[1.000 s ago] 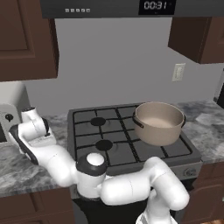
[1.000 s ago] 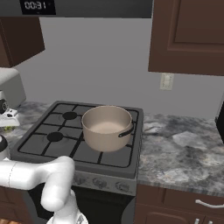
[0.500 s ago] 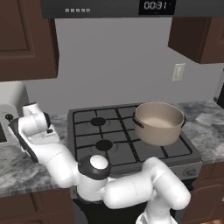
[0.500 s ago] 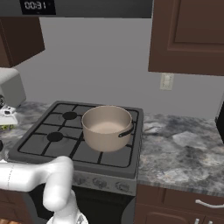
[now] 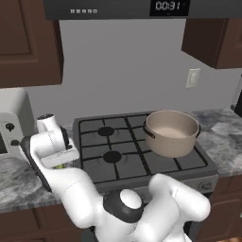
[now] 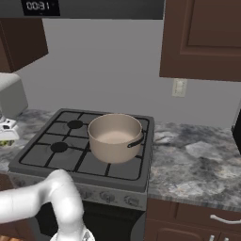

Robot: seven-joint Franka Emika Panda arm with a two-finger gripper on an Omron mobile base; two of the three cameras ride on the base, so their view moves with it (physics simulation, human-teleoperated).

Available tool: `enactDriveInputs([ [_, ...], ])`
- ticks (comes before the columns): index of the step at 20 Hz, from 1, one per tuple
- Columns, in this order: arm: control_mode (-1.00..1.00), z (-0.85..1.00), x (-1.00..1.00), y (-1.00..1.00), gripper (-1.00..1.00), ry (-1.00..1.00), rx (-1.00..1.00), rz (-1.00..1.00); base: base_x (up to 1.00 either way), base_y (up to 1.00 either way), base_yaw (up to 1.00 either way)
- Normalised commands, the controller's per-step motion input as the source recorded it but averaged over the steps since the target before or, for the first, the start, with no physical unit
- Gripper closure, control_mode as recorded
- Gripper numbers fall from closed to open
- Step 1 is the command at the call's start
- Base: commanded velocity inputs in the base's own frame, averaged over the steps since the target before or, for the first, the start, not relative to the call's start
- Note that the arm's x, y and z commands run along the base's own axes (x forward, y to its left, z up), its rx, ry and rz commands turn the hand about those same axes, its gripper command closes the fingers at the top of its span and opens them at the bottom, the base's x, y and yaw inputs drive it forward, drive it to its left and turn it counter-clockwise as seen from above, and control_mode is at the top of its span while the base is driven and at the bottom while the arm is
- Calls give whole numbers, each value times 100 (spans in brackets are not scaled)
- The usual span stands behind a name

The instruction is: Turn on the burner for the pot on the stove. Wait thirty seconds for the pot to heat up. Then add the broccoli to the pot.

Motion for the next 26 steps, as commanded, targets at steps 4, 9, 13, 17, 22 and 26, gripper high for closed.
enactDriveInputs([
  [4, -100, 68, -62, -58, 100, -9, 12, 0, 0, 0, 0],
  [9, -100, 100, -8, -47, 100, 1, 22, 0, 0, 0, 0],
  [13, -100, 92, -4, -72, 100, 0, 16, -3, 0, 0, 0],
  [17, -100, 48, -16, -90, 100, 0, 5, -8, 0, 0, 0],
  [22, -100, 28, -10, -99, 100, 0, 0, -12, 0, 0, 0],
  [26, -100, 27, 0, -96, 100, 0, 0, -14, 0, 0, 0],
])
